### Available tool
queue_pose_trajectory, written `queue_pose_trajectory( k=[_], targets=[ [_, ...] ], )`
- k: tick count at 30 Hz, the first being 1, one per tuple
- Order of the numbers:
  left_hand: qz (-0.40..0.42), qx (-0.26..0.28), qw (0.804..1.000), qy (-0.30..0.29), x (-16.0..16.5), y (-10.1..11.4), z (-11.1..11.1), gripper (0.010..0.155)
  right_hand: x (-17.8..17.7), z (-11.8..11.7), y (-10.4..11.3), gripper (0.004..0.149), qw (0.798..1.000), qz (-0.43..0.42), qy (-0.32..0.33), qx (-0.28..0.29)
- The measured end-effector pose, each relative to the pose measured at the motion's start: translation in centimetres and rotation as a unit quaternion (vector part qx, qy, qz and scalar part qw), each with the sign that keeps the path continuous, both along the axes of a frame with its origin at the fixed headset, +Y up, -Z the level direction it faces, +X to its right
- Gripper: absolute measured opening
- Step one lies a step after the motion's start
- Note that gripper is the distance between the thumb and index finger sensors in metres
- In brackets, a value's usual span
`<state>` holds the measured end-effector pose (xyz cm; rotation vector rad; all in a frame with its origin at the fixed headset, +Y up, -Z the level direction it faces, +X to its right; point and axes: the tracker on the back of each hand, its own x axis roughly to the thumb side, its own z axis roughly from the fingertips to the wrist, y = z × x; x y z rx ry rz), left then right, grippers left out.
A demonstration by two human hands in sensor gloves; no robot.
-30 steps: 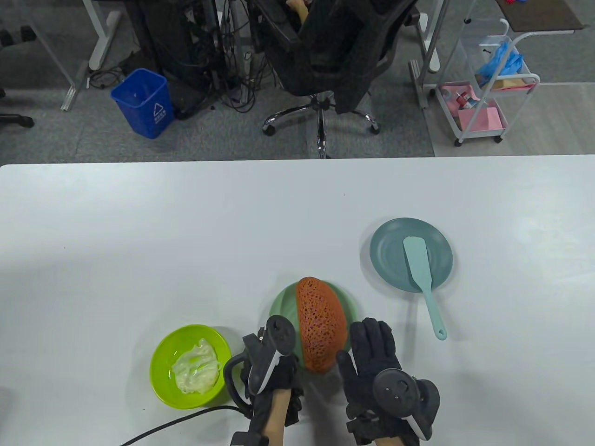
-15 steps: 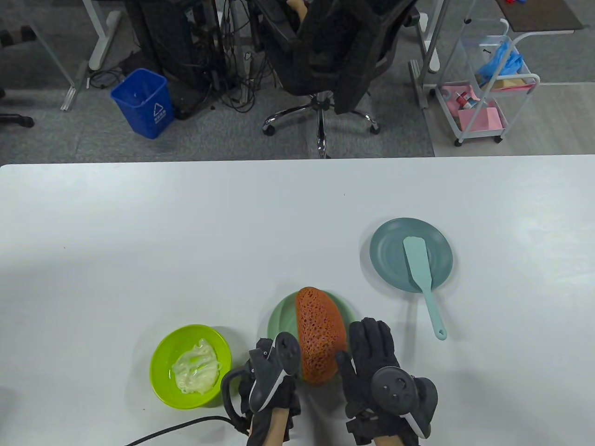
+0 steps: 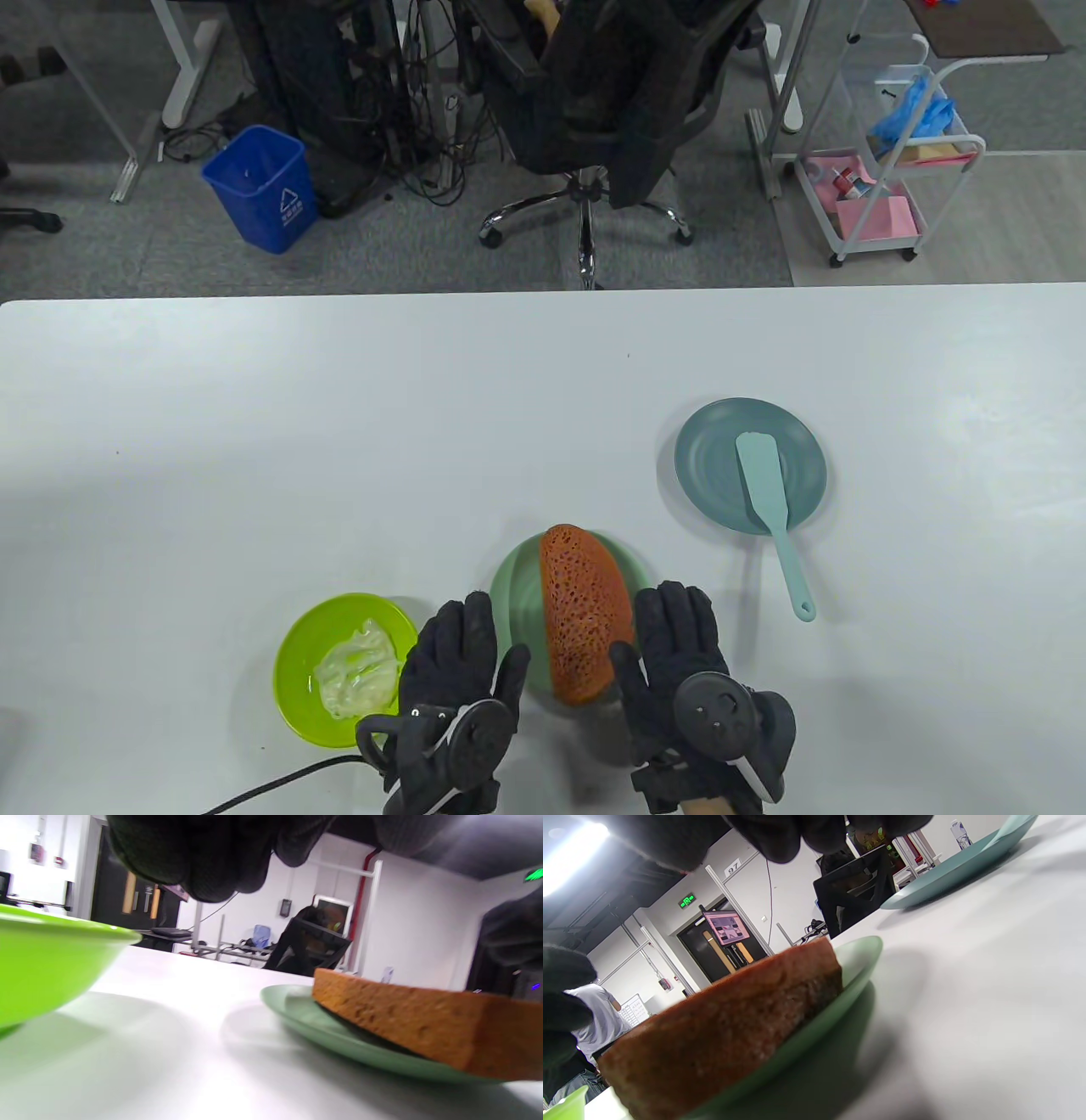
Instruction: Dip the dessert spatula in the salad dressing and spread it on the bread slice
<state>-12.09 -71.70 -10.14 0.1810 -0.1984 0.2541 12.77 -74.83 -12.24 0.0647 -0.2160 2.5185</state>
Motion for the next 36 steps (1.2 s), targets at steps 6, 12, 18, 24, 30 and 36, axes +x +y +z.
queue_pose_trajectory(
  k=[6,12,18,24,30,36],
  targets=[
    [0.021,0.008,0.999,-0.025,0.5,-0.4,0.0,0.071,0.0,0.3,0.1,0.064,1.000,0.009,-0.004,0.006],
    [0.024,-0.011,0.999,-0.025,-0.1,-0.8,-0.5,0.070,0.2,0.7,1.5,0.064,0.999,0.002,-0.004,0.040],
    [0.035,-0.005,0.999,-0.034,-0.3,-0.4,-0.1,0.070,0.8,0.7,3.7,0.066,0.999,0.023,-0.012,0.046],
    [0.052,-0.008,0.998,-0.032,-0.7,-0.4,-0.1,0.069,4.5,-0.4,7.9,0.066,0.997,0.046,-0.054,0.041],
    [0.054,-0.012,0.998,-0.033,-0.7,-0.5,-0.2,0.069,10.6,-2.2,9.5,0.067,0.988,0.077,-0.128,-0.026],
    [0.056,-0.011,0.998,-0.034,-0.8,-0.6,-0.2,0.069,15.8,-3.7,7.1,0.064,0.986,0.074,-0.140,-0.055]
  ],
)
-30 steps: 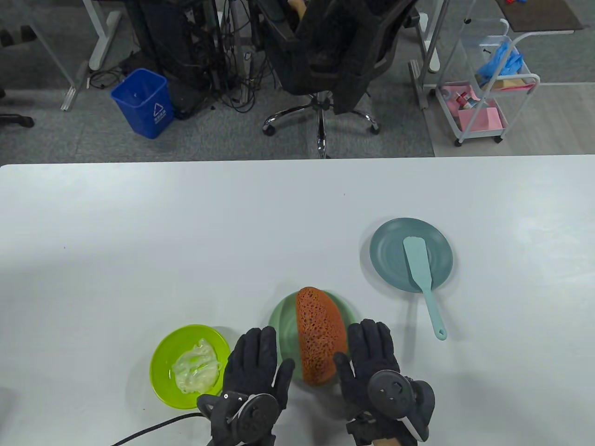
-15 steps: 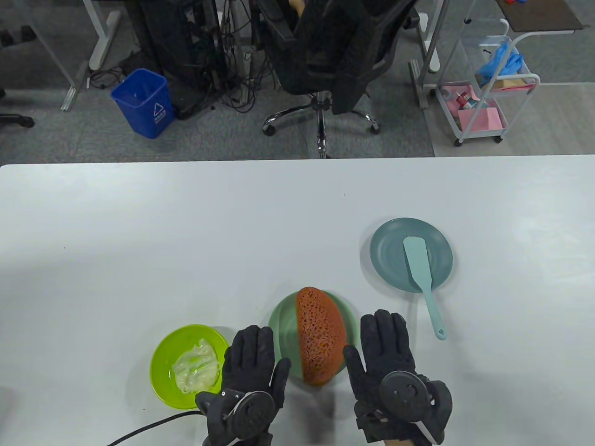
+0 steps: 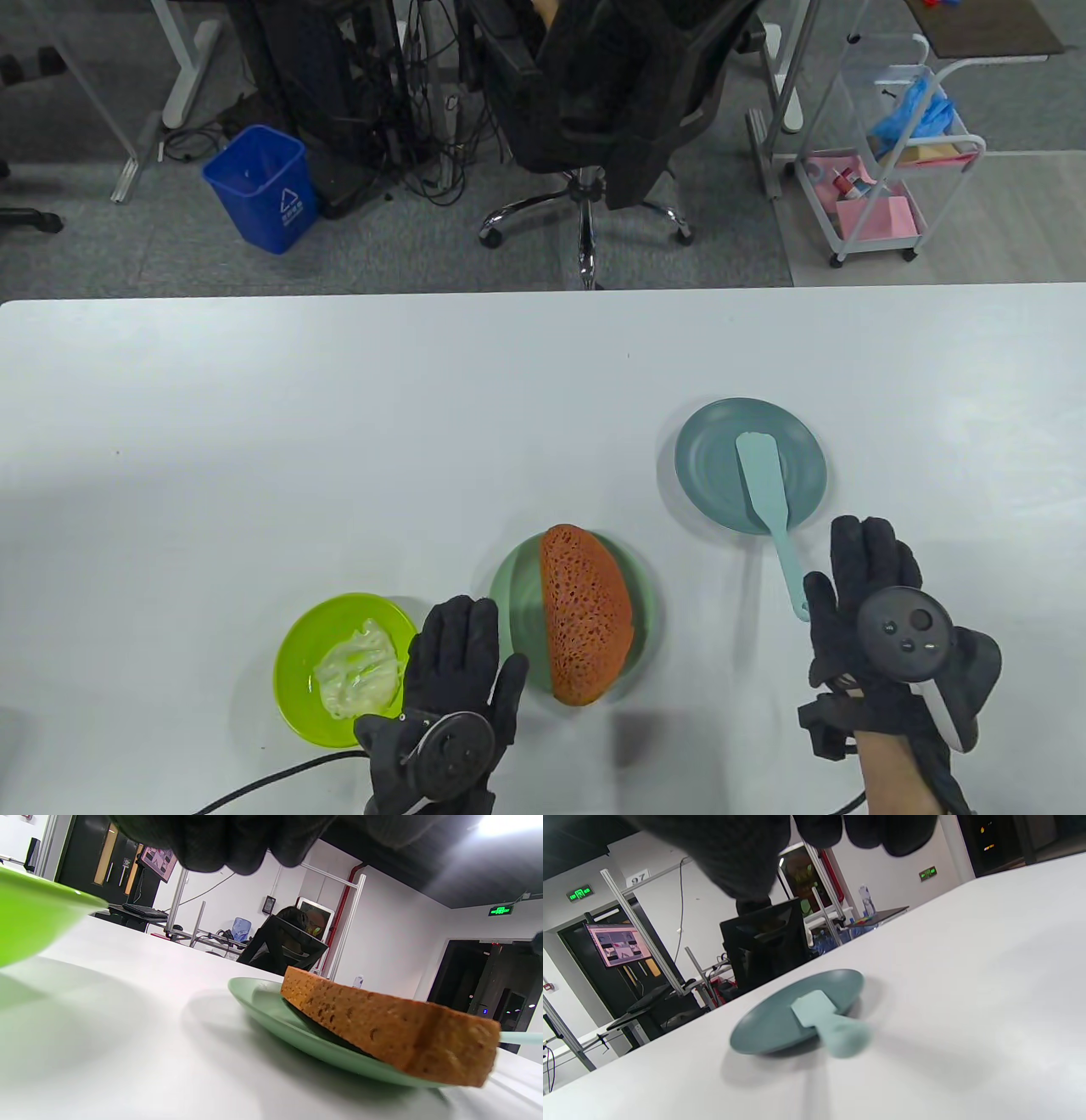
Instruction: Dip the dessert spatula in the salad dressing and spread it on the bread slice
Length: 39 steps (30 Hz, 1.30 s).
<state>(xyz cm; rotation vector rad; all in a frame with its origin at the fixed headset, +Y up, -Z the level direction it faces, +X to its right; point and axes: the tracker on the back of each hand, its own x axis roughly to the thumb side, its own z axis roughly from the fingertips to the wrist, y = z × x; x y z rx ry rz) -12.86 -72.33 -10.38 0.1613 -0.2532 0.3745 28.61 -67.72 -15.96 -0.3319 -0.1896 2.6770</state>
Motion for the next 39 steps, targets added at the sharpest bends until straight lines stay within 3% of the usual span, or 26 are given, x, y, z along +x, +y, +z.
queue_pose_trajectory(
  k=[7,12,20,28,39],
  targets=[
    [0.015,-0.006,1.000,-0.005,-0.1,0.0,0.0,0.068,4.0,-1.8,-3.7,0.069,0.997,-0.030,0.003,-0.072],
    [0.009,-0.005,1.000,-0.007,-0.1,0.1,0.0,0.069,4.1,-3.5,-5.9,0.075,0.991,0.010,0.066,-0.118],
    [0.009,-0.012,1.000,0.003,-0.4,-0.1,-0.2,0.069,2.9,-5.1,-7.8,0.089,0.983,-0.004,0.123,-0.135],
    [0.011,-0.021,1.000,0.014,-0.9,-0.3,-0.3,0.069,1.3,-6.4,-8.8,0.080,0.975,0.003,0.156,-0.159],
    [0.010,-0.027,0.999,0.018,-0.9,-0.4,-0.5,0.069,0.1,-7.6,-9.0,0.053,0.971,-0.017,0.187,-0.150]
  ],
)
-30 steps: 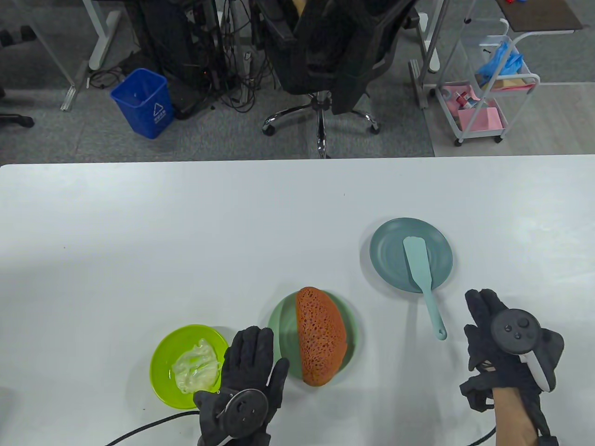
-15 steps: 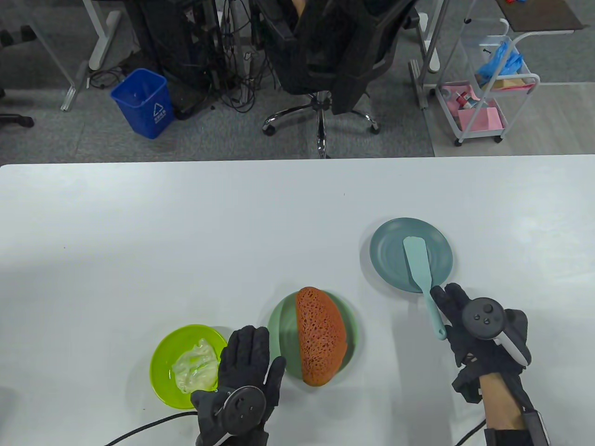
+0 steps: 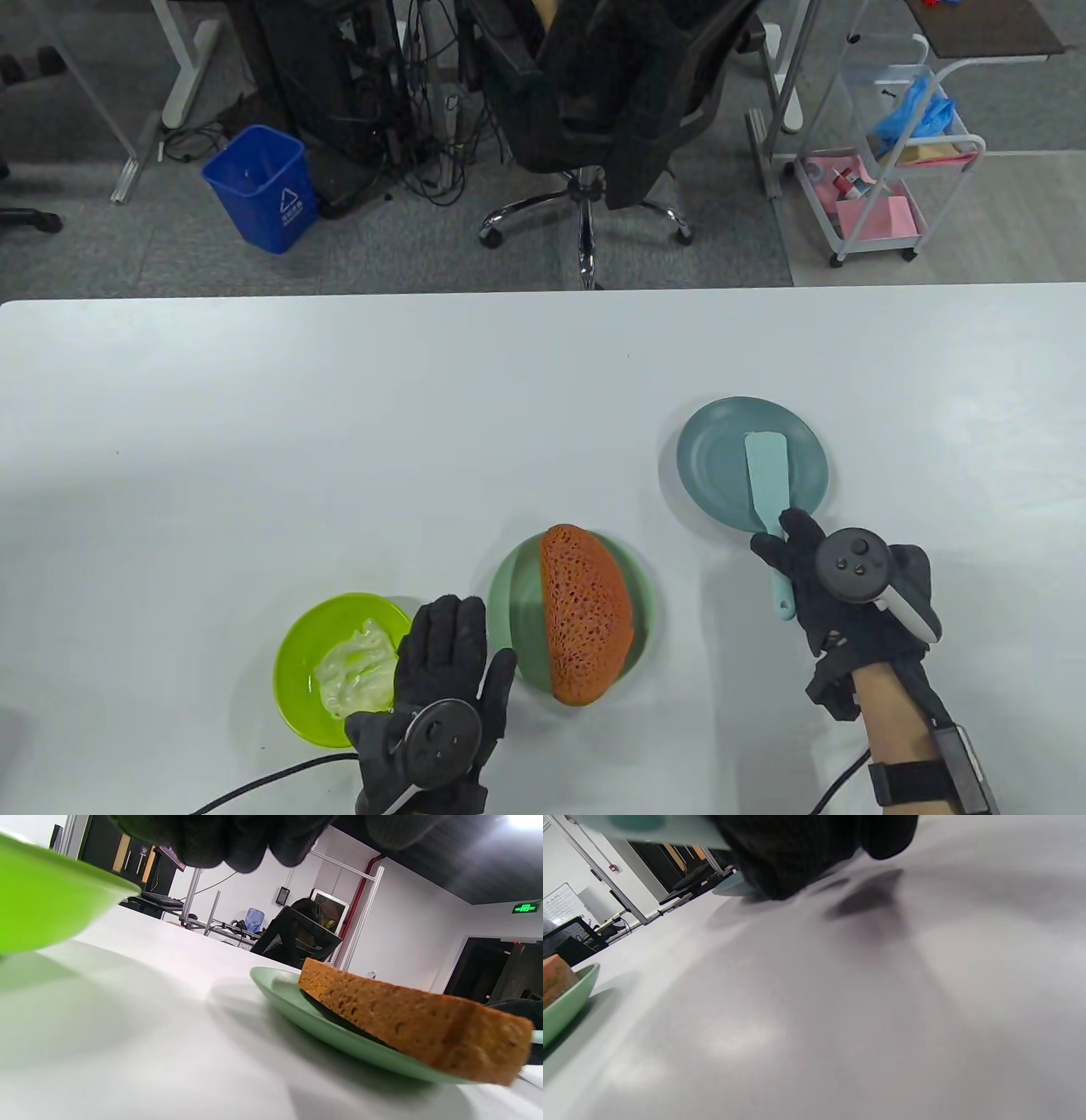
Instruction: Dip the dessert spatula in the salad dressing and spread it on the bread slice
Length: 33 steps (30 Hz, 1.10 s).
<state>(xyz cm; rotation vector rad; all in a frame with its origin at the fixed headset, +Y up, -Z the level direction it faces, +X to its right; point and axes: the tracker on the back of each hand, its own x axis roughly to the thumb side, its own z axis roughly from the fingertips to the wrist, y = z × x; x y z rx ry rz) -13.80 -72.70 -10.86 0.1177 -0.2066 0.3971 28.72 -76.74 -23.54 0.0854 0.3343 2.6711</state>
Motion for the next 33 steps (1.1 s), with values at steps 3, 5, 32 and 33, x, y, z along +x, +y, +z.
queue_pose_trajectory(
  k=[3,5,32,33],
  targets=[
    [0.001,0.000,1.000,0.001,0.0,0.0,0.0,0.069,-0.2,-0.3,0.1,0.047,1.000,-0.010,-0.002,0.015],
    [0.001,0.000,1.000,0.000,-0.1,-0.1,-0.1,0.069,-0.2,-0.3,0.2,0.044,0.999,-0.023,-0.005,0.026],
    [0.007,0.010,1.000,-0.001,-0.2,-0.3,0.1,0.069,2.6,4.9,4.2,0.034,0.846,-0.420,-0.041,0.326],
    [0.007,0.012,1.000,-0.002,-0.2,-0.2,0.1,0.069,2.4,5.2,4.3,0.033,0.841,-0.432,-0.038,0.323]
  ],
)
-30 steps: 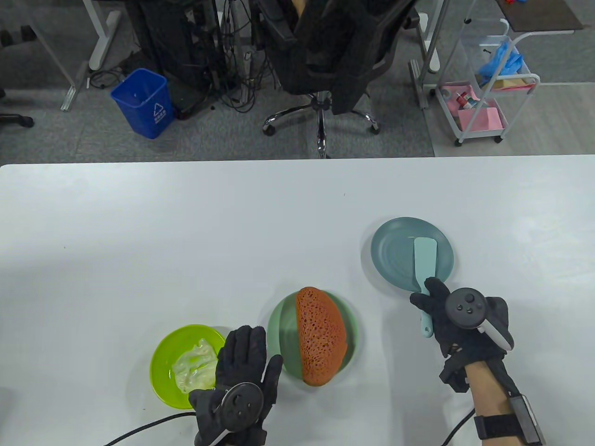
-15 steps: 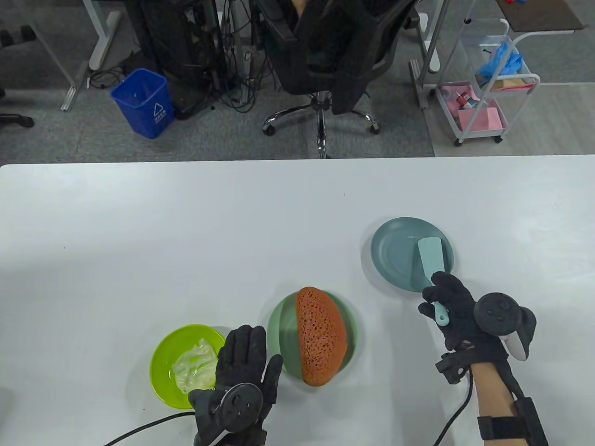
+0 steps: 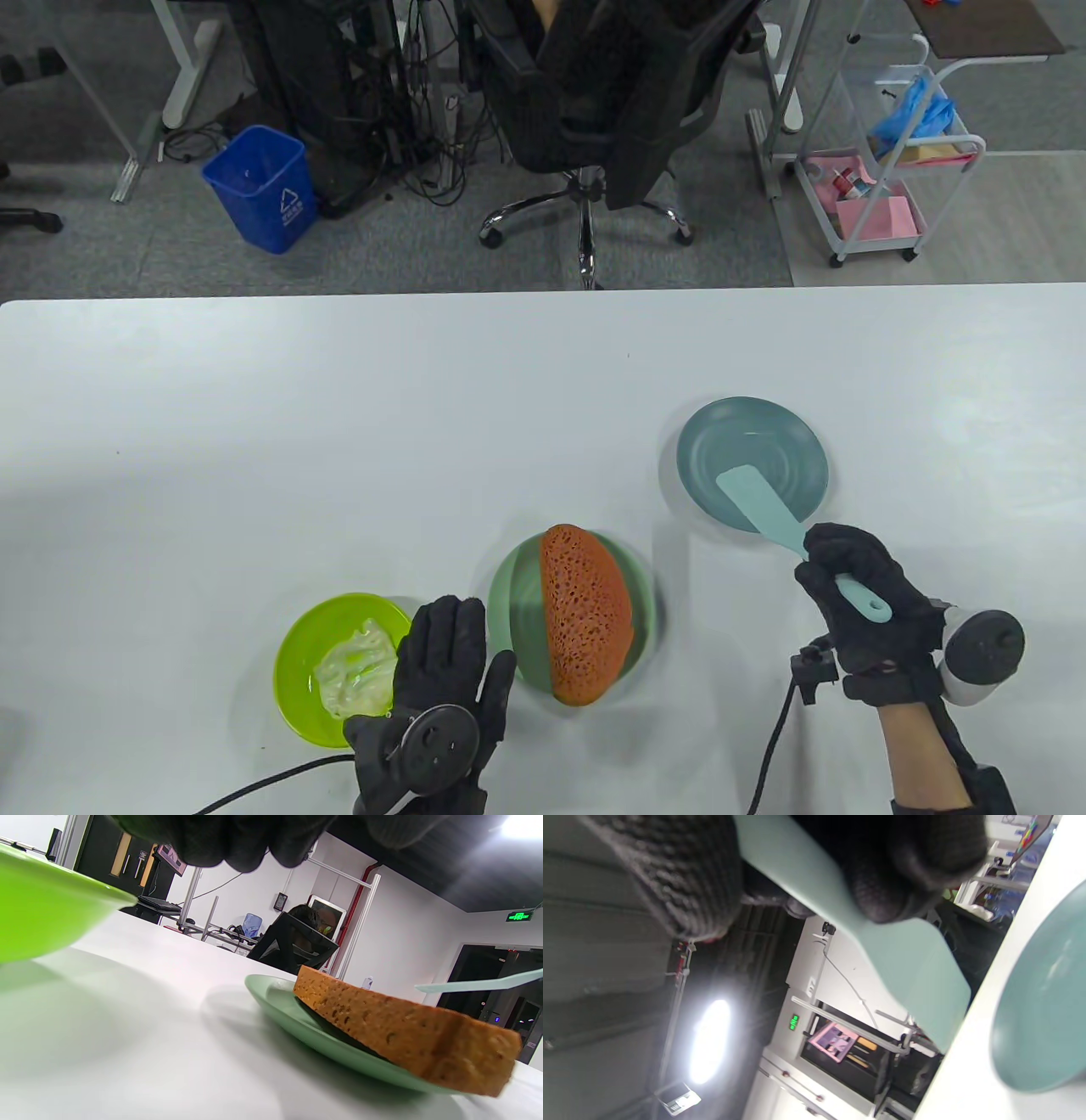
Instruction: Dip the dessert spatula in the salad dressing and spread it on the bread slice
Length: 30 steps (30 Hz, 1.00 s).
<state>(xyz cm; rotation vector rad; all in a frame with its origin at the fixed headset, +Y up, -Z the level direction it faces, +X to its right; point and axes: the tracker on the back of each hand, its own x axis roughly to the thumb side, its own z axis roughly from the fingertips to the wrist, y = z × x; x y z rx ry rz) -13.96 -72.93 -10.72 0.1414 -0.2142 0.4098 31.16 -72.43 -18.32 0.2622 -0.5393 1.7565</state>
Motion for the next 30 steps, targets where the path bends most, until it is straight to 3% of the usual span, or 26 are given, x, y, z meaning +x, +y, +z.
queue_pose_trajectory(
  k=[9,13,22,30],
  targets=[
    [-0.002,0.010,1.000,-0.004,0.1,0.2,0.2,0.069,-2.7,3.1,0.2,0.040,0.991,-0.075,0.110,-0.018],
    [-0.007,0.032,0.999,-0.006,0.1,0.9,0.6,0.069,-4.7,4.1,-0.1,0.038,0.987,-0.066,0.145,-0.020],
    [-0.034,0.048,0.998,0.012,-1.3,2.1,1.0,0.069,-10.4,4.5,0.8,0.036,0.976,-0.059,0.208,-0.023],
    [-0.057,0.042,0.996,0.049,-5.0,2.1,1.5,0.069,-16.1,3.7,1.3,0.042,0.963,-0.029,0.267,-0.031]
  ],
)
